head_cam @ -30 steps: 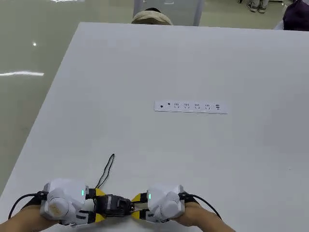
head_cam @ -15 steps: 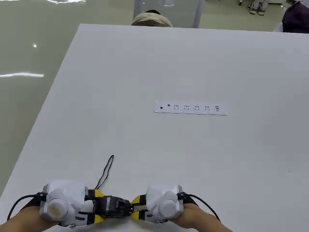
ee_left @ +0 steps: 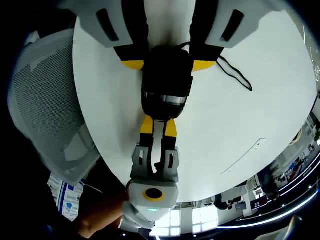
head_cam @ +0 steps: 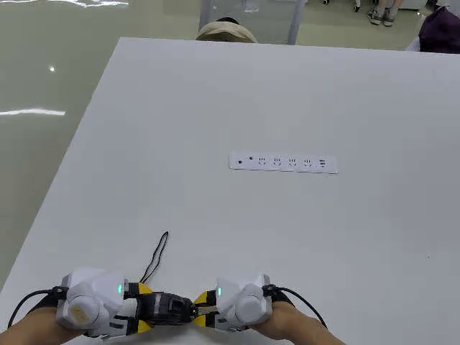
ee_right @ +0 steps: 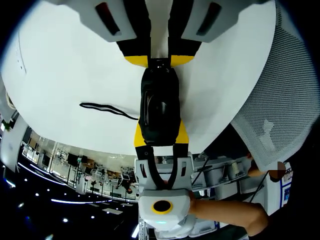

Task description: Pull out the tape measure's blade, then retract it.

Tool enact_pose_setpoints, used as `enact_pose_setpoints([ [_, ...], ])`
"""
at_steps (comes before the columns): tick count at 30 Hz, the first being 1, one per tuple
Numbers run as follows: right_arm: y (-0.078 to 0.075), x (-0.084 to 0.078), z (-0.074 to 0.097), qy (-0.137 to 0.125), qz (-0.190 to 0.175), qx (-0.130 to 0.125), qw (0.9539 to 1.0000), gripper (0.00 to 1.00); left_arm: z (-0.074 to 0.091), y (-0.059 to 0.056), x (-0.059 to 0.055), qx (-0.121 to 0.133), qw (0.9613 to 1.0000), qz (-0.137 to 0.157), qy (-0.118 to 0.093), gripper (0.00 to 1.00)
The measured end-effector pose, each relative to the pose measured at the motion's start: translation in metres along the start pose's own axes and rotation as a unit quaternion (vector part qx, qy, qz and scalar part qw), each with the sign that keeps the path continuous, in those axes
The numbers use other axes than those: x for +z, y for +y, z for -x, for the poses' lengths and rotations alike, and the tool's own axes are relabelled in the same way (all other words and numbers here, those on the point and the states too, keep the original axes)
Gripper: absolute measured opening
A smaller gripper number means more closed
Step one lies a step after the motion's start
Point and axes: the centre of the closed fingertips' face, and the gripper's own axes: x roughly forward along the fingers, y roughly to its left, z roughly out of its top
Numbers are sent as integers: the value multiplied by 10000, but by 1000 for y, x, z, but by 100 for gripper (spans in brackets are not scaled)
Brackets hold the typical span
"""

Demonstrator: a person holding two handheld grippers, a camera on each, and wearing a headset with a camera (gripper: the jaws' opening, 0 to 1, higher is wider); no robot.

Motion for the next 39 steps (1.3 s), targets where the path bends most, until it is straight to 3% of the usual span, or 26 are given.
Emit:
enact_pose_setpoints([
  [39,2,-2,10,10,-51,-2,10000,9,0,-1,0,-4,10000,31,47,27],
])
